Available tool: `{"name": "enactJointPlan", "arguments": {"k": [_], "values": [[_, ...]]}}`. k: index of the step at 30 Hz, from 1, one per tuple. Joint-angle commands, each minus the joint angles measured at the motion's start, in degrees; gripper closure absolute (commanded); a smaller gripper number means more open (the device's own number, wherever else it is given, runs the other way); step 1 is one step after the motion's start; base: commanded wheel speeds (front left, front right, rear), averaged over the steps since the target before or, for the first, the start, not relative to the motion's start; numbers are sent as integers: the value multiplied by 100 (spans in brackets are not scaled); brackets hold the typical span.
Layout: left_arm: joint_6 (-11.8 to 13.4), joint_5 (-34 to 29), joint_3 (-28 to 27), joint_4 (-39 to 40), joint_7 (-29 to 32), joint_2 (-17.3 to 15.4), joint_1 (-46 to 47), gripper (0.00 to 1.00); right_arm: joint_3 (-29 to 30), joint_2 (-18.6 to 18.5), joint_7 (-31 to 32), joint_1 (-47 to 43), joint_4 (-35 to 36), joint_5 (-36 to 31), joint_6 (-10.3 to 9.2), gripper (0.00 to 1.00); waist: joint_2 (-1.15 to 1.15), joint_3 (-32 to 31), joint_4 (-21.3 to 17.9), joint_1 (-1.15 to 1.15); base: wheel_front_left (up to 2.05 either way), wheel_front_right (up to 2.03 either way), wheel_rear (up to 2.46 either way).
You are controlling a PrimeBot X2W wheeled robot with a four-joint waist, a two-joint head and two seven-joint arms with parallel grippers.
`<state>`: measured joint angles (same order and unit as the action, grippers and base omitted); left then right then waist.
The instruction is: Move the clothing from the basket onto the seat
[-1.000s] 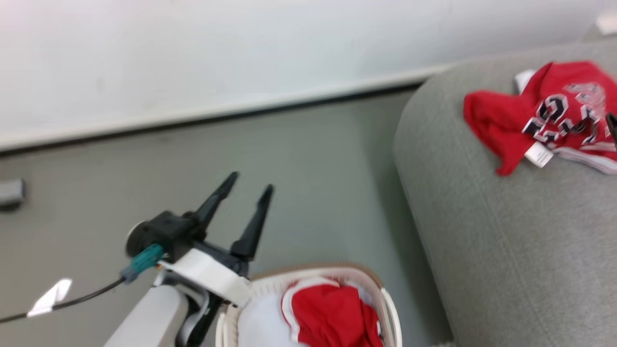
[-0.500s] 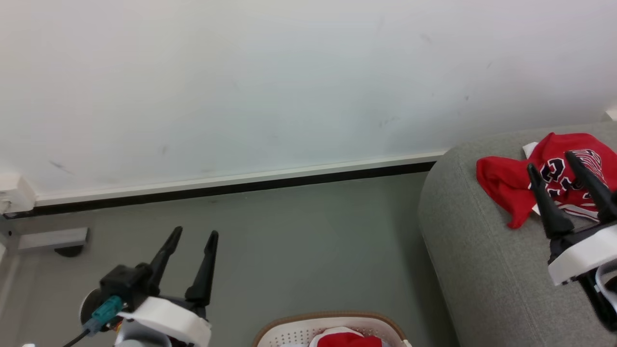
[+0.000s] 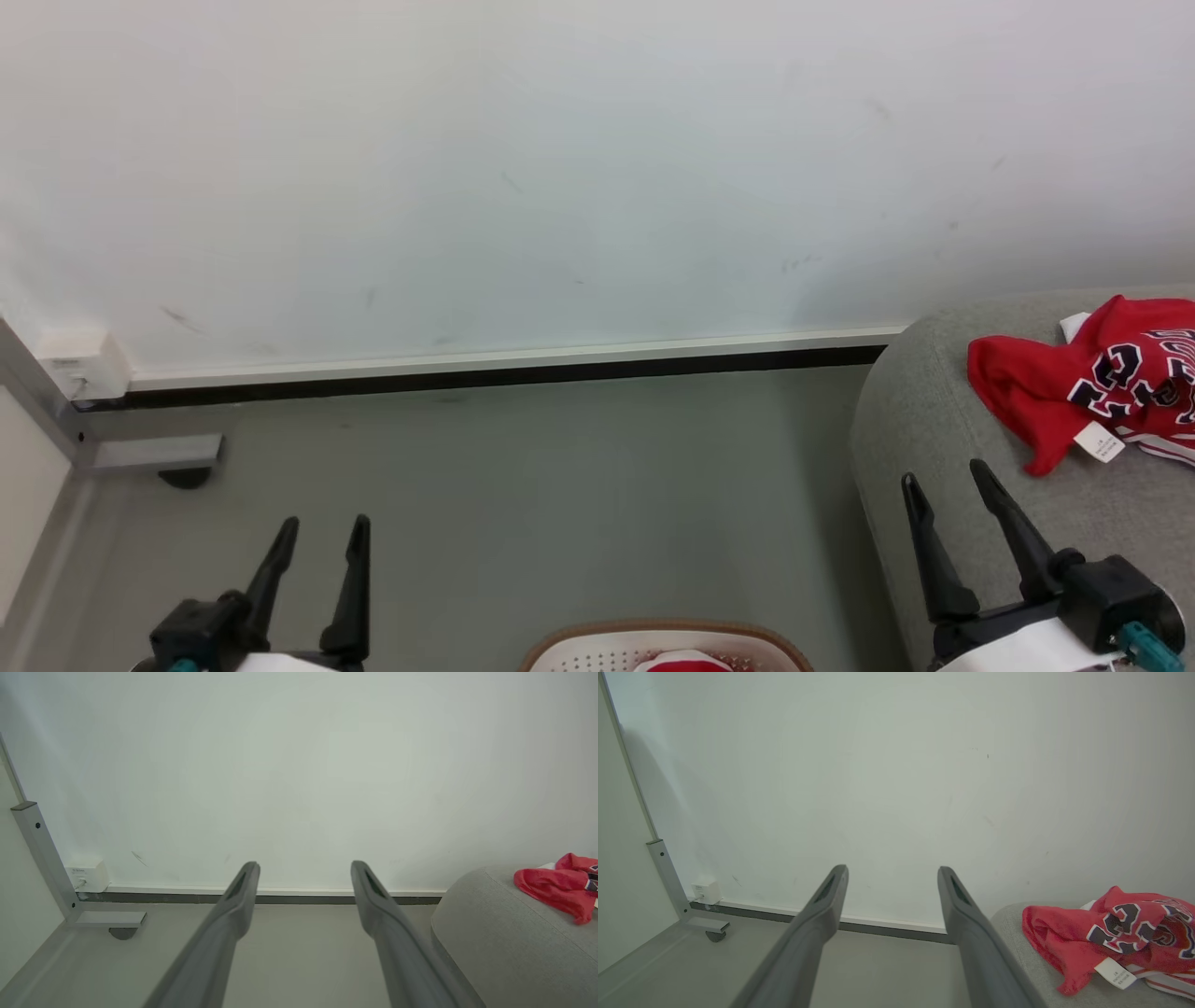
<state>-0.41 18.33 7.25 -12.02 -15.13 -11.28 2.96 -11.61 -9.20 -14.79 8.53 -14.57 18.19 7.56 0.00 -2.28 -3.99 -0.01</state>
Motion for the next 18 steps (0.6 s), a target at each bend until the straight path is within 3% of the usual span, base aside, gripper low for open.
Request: {"name": "enactJointPlan", "arguments": {"k": [1, 6, 18], "values": [[-48, -109, -88, -11, -3, 77, -119, 0, 155, 130, -39, -224, 75, -77, -14, 0, 0, -4, 55, 1, 0, 0, 0], [-211, -295, -330, -63, -3, 324, -208, 0, 437, 482, -29, -514, 313, -314, -14, 0, 0, -2, 158, 1, 0, 0, 0], [-494, -625, -617, -127, -3, 591, -60, 0, 298, 618, -30, -406, 353, -453, -14, 0, 0, 68, 190, 1, 0, 0, 0]]}}
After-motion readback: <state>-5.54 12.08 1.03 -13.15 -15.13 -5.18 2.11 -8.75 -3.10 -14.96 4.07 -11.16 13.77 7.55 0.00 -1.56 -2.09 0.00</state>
